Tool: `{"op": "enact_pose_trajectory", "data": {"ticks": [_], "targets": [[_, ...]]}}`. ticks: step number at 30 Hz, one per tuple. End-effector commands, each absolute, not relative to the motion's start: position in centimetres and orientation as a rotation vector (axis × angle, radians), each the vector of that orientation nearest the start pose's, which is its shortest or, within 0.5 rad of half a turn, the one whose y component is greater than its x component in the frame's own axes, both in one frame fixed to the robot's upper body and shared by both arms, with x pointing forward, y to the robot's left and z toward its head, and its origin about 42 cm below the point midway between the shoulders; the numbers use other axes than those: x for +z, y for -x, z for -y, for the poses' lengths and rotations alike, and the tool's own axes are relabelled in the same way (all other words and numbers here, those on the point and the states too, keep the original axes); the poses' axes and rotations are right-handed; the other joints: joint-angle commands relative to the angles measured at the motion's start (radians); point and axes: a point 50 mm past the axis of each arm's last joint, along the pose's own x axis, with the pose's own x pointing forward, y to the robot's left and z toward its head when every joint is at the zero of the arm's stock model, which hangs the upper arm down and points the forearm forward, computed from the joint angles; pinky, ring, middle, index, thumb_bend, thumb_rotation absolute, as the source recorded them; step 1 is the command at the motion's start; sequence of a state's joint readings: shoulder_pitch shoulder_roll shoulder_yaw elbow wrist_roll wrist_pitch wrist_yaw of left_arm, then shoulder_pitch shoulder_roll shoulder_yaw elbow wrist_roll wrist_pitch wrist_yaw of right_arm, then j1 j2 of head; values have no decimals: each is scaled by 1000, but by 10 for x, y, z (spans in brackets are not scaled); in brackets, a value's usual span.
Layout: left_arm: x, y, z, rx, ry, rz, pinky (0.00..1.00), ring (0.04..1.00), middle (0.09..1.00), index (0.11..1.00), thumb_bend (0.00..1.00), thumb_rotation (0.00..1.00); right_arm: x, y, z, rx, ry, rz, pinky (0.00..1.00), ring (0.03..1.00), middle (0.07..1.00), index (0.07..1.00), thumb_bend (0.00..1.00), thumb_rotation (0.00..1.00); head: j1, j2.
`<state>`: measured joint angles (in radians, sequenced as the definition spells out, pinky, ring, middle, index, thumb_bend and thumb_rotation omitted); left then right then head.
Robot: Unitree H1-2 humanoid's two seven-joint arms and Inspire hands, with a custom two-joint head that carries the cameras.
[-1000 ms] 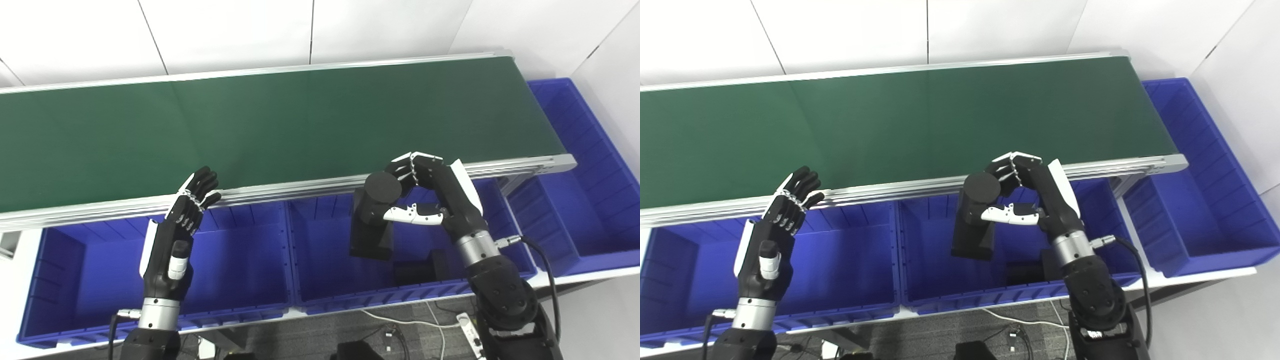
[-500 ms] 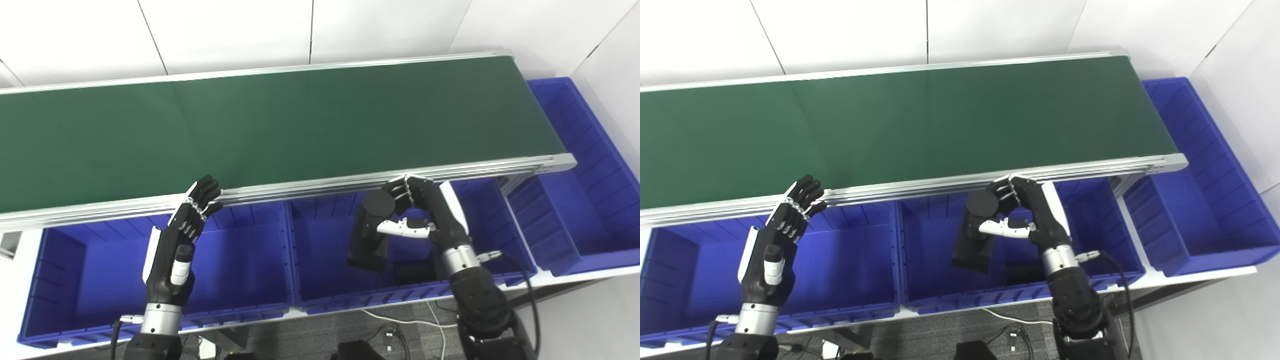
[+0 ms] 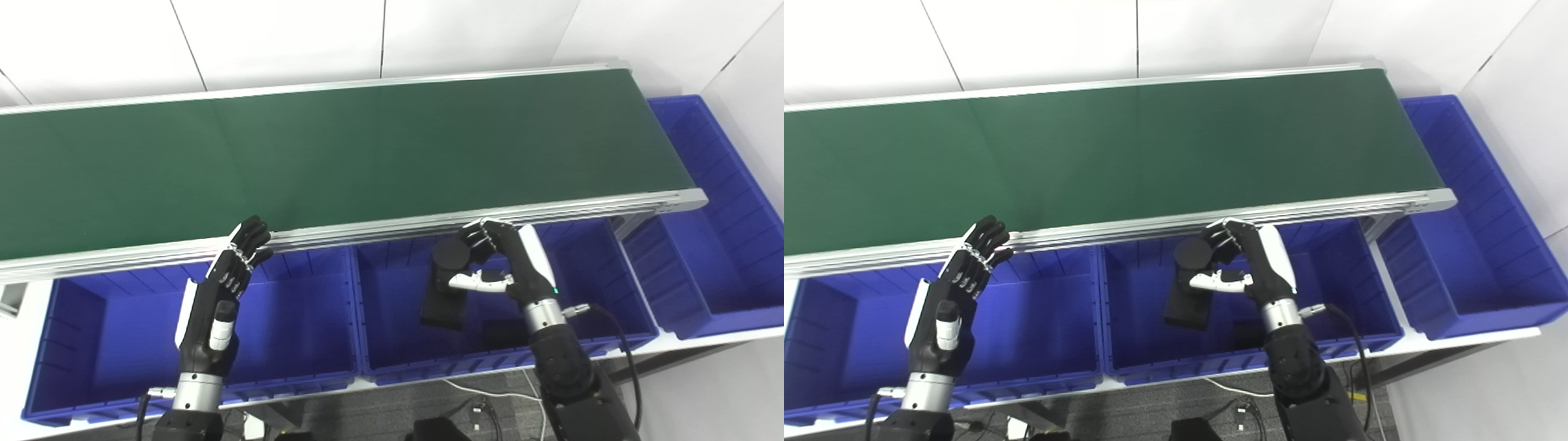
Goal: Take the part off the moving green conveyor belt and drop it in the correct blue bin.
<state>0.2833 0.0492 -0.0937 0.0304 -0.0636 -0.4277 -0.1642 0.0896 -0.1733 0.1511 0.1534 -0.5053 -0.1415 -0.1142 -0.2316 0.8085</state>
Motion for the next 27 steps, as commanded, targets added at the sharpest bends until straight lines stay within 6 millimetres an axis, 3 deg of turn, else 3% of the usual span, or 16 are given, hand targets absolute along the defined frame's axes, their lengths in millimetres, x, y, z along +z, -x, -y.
{"op": "enact_pose_trajectory", "data": {"ticks": [1, 3, 6, 7, 8, 12, 18, 27], "targets": [[59, -181, -206, -191, 10, 179, 827, 887, 897, 893, 924, 949, 53, -252, 236, 110, 707, 89, 369, 409, 497, 530, 514, 0, 1, 1], [58, -181, -206, -194, 13, 176, 828, 887, 897, 894, 921, 951, 51, -252, 234, 124, 732, 112, 382, 414, 509, 529, 514, 0, 1, -4], [57, -181, -206, -196, 17, 173, 836, 889, 898, 897, 918, 952, 50, -251, 234, 172, 771, 147, 490, 572, 631, 504, 520, 113, 2, -6], [57, -181, -206, -196, 19, 172, 837, 889, 897, 897, 926, 950, 49, -251, 234, 184, 774, 147, 559, 647, 692, 613, 687, 192, 2, -6], [56, -181, -205, -195, 21, 172, 838, 889, 897, 897, 930, 949, 49, -251, 234, 193, 774, 144, 595, 686, 723, 669, 772, 234, 3, -6], [57, -181, -206, -193, 14, 173, 830, 881, 891, 897, 931, 954, 49, -250, 235, 231, 772, 118, 689, 810, 851, 795, 933, 360, 4, -7], [56, -182, -206, -194, 17, 172, 827, 879, 888, 895, 924, 954, 50, -249, 236, 243, 763, 112, 712, 844, 897, 817, 977, 368, 7, -15], [54, -181, -205, -197, 22, 164, 832, 883, 892, 896, 902, 947, 47, -248, 236, 242, 752, 114, 718, 839, 893, 827, 964, 373, 16, -26]]}}
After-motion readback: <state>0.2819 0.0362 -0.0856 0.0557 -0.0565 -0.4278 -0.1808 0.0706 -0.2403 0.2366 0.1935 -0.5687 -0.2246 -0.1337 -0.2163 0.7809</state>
